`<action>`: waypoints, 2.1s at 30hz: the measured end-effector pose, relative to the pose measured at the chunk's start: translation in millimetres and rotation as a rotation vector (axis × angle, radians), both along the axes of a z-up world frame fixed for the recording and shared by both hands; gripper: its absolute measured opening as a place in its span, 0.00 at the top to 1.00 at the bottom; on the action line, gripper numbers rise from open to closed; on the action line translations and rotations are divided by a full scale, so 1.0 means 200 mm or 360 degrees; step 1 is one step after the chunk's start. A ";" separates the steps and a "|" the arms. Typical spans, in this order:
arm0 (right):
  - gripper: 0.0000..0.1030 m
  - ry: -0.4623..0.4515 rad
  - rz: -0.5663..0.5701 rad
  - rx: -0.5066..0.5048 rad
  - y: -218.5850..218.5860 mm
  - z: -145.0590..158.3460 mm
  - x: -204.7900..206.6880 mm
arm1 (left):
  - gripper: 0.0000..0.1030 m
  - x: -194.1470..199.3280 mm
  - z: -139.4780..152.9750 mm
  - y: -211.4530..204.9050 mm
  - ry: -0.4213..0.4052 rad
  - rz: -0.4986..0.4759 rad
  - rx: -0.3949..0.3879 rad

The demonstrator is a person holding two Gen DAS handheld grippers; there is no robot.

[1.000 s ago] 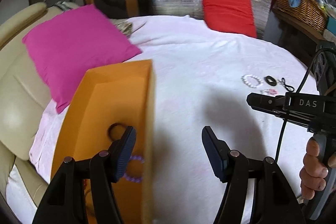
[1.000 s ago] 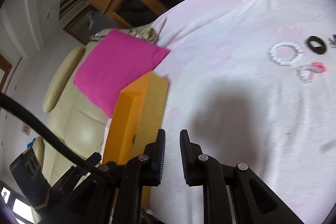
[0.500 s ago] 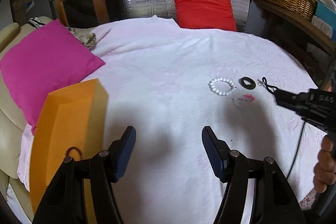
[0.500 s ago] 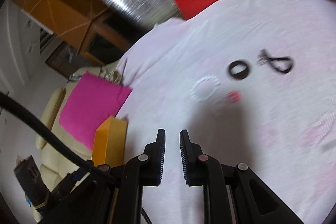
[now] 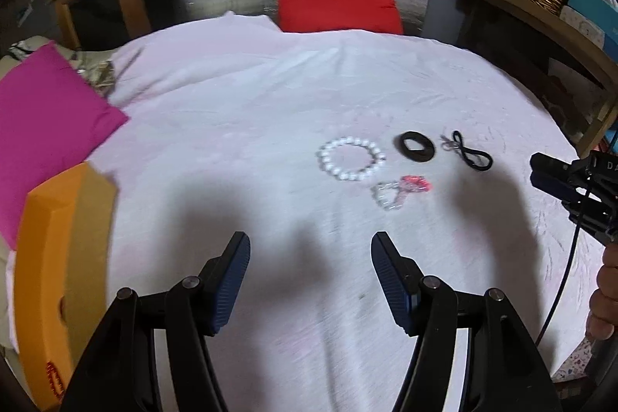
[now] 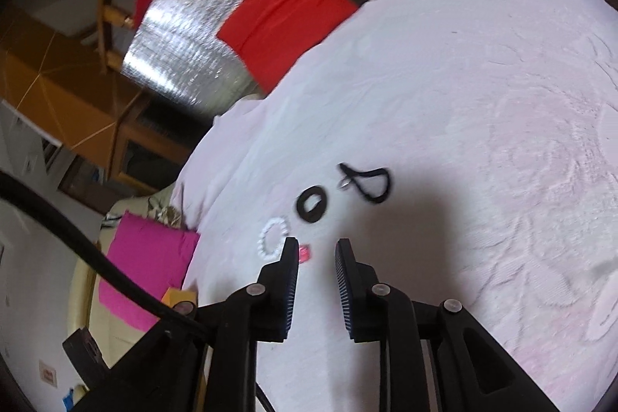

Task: Organize jewelry
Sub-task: 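Move both open tools back from the box to the remaining jewelry, then grasp the black cord loop with the right tool while the left tool grasps the clear-pink bracelet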

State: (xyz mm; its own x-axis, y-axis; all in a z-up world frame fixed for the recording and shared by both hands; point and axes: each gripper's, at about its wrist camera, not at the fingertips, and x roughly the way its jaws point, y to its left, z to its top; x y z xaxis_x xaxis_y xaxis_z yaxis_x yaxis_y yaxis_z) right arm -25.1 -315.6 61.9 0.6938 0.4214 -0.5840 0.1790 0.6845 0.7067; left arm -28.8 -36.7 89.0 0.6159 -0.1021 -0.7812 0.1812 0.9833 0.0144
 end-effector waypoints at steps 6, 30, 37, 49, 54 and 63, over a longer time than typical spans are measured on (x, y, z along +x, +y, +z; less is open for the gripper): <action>0.78 0.0059 -0.0077 0.0017 -0.12 -0.08 0.06 | 0.36 0.10 -0.08 -0.17 0.0007 -0.0159 -0.0066; 0.73 0.0153 -0.0161 0.0126 -0.16 -0.29 0.29 | 0.45 0.28 -0.25 -0.32 -0.0002 -0.0552 -0.0215; 0.71 0.0120 -0.0178 0.0126 -0.13 -0.30 0.32 | 0.73 0.27 -0.27 -0.32 0.0055 -0.0644 -0.0299; 0.82 0.0068 -0.0155 -0.0002 -0.08 -0.25 0.32 | 0.55 0.26 -0.20 -0.19 -0.0051 -0.0514 -0.0206; 0.82 0.0065 -0.0156 -0.0002 -0.08 -0.25 0.31 | 0.55 0.29 -0.26 -0.21 0.0007 -0.0548 -0.0224; 0.82 0.0067 -0.0122 -0.0016 -0.07 -0.26 0.30 | 0.72 0.30 -0.31 -0.26 0.0067 -0.0629 -0.0283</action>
State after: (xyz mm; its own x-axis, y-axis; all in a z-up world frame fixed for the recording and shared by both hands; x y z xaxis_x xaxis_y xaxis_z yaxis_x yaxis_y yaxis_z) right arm 35.1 -329.5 9.7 0.6984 0.3623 -0.6172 0.2605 0.6746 0.6907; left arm 32.1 -88.7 27.3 0.4702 -0.4588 -0.7539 0.5411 0.8247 -0.1644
